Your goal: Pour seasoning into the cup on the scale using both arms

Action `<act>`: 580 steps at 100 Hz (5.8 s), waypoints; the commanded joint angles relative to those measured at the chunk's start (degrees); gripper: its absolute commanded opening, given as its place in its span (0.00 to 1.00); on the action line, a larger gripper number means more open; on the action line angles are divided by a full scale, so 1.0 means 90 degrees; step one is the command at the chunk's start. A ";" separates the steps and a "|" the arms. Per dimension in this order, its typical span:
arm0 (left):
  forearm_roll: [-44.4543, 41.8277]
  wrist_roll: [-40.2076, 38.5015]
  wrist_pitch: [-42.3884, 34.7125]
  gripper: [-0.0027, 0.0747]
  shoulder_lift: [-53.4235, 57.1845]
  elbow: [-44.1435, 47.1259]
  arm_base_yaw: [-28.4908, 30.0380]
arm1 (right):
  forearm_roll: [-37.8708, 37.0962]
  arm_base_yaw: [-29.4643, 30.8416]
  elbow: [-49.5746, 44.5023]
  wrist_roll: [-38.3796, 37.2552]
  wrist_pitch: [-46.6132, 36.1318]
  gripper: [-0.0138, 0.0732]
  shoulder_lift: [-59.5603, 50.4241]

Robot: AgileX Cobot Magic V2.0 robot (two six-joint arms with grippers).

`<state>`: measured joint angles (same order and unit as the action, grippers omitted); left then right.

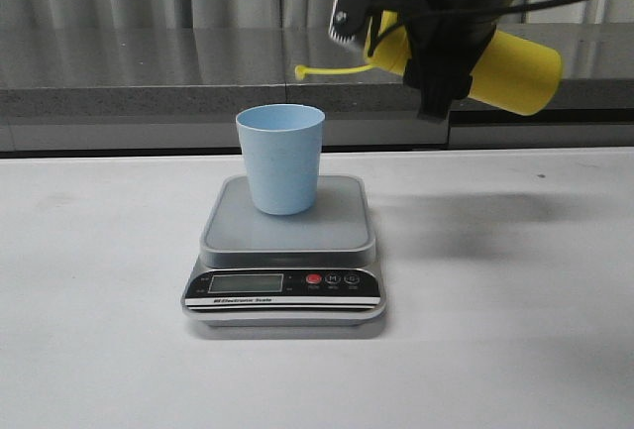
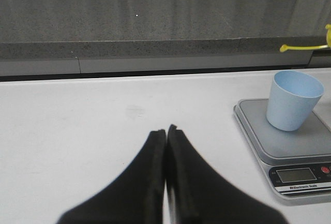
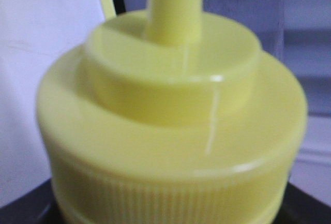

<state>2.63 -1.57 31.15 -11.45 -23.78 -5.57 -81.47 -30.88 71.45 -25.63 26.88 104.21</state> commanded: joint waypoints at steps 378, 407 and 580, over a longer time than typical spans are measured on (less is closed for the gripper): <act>0.0023 -0.0049 -0.0510 0.01 -0.0053 -0.0160 0.0008 | 0.9924 0.1620 -0.7068 0.2760 -0.8913 0.08 -0.4569; 0.0023 -0.0049 -0.0510 0.01 -0.0053 -0.0160 0.0008 | 1.0530 0.1620 -0.7788 0.2772 -0.8969 0.08 -0.5268; 0.0023 -0.0049 -0.0510 0.01 -0.0053 -0.0160 0.0008 | 0.8474 0.3069 -0.8001 0.2275 -0.3767 0.08 -1.1227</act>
<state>2.63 -1.57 31.15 -11.45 -23.78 -5.57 -4.13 -3.67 -1.50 -4.58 -4.98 5.55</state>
